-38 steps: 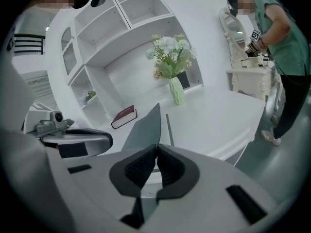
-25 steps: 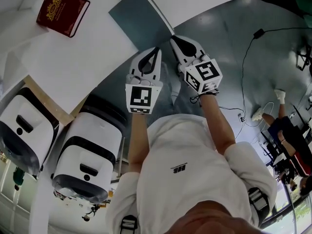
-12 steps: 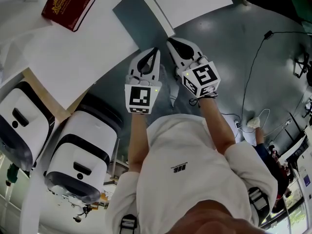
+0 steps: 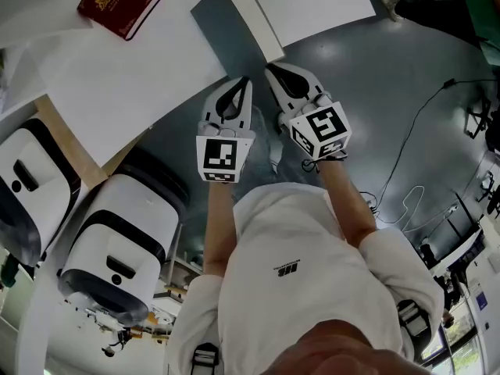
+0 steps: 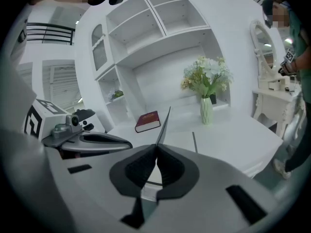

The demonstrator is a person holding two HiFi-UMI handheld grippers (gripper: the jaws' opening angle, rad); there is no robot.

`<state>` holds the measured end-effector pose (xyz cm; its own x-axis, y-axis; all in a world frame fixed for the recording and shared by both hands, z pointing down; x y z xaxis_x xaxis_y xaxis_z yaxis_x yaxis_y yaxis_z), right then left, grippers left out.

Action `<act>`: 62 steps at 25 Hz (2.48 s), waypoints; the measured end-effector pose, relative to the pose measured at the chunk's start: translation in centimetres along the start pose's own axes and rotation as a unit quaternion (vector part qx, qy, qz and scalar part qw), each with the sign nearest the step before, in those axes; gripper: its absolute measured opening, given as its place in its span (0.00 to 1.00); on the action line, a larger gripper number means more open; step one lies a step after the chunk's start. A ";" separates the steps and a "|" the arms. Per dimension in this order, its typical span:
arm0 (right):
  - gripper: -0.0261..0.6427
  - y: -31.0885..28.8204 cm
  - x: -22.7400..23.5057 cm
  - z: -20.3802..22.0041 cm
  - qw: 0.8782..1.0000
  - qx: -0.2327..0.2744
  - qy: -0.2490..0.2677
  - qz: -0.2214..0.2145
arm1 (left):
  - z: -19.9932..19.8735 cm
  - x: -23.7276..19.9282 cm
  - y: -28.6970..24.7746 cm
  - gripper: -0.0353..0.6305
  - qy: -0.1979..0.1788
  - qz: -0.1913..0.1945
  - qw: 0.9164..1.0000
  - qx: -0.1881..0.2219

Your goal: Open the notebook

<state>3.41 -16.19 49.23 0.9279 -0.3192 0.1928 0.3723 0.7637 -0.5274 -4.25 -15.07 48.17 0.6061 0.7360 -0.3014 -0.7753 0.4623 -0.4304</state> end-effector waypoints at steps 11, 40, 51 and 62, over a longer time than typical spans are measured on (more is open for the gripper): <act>0.04 0.3 -2.5 -0.8 0.999 0.010 0.034 -0.024 | -0.1 -0.5 2.6 0.05 0.006 -0.030 0.999 0.019; 0.04 -0.2 -9.1 -1.8 0.993 0.015 0.076 -0.089 | 0.9 -4.0 9.2 0.05 0.026 -0.112 0.992 0.048; 0.04 -1.0 -11.4 -1.4 0.988 0.007 0.085 -0.126 | 1.5 -4.8 10.4 0.05 0.035 -0.132 0.989 0.051; 0.04 -2.1 -13.8 -0.6 0.982 -0.004 0.103 -0.159 | 3.0 -5.8 11.8 0.05 0.053 -0.151 0.986 0.051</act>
<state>-10.17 -13.70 47.18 0.7409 -0.6476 0.1781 0.6412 0.6030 -0.4746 -17.42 -12.39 47.38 0.8224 0.5050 -0.2618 -0.5680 0.7032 -0.4277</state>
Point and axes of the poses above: the fingertips, and each gripper's own axes: y backward along the fingers, x to its right, z out of its underside, the point moved 3 cm from there along y, backward along the fingers, and after that the axes turned 11 degrees about z, right-handed, at the moved point
